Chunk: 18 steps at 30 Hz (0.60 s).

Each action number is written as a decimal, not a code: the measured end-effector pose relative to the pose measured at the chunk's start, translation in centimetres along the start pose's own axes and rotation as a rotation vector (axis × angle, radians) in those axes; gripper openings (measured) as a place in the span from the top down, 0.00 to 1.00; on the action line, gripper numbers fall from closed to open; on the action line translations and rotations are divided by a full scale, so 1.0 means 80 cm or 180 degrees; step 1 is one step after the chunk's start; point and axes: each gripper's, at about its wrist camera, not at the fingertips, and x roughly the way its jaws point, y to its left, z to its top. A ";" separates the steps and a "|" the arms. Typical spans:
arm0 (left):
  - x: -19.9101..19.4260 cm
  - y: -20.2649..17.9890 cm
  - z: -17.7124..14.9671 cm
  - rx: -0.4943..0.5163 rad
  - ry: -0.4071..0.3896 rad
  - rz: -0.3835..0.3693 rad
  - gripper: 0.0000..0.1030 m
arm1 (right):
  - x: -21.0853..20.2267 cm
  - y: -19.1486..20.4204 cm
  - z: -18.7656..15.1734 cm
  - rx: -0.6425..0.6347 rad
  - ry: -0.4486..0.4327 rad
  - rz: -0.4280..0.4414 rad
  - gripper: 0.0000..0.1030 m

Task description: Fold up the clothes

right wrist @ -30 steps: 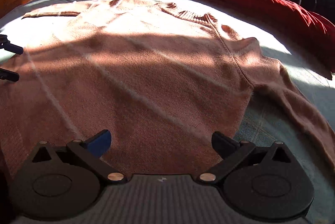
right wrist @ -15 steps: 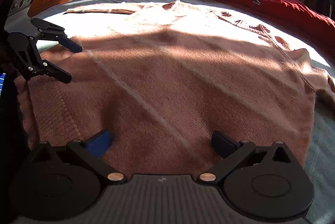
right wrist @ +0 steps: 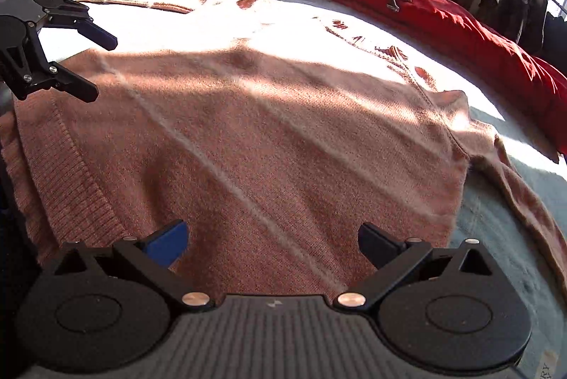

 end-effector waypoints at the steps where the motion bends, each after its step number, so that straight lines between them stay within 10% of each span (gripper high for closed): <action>1: 0.008 0.002 -0.004 -0.0039 0.0103 0.0013 0.08 | 0.002 0.000 0.005 0.0037 -0.0014 0.0001 0.00; 9: -0.016 0.035 -0.029 -0.0338 0.0145 0.0054 0.08 | 0.011 -0.029 -0.038 0.0855 0.0180 0.0020 0.00; 18: 0.036 0.089 0.061 -0.0471 -0.0225 0.0171 0.08 | 0.016 -0.022 -0.043 0.0886 0.0135 -0.0142 0.00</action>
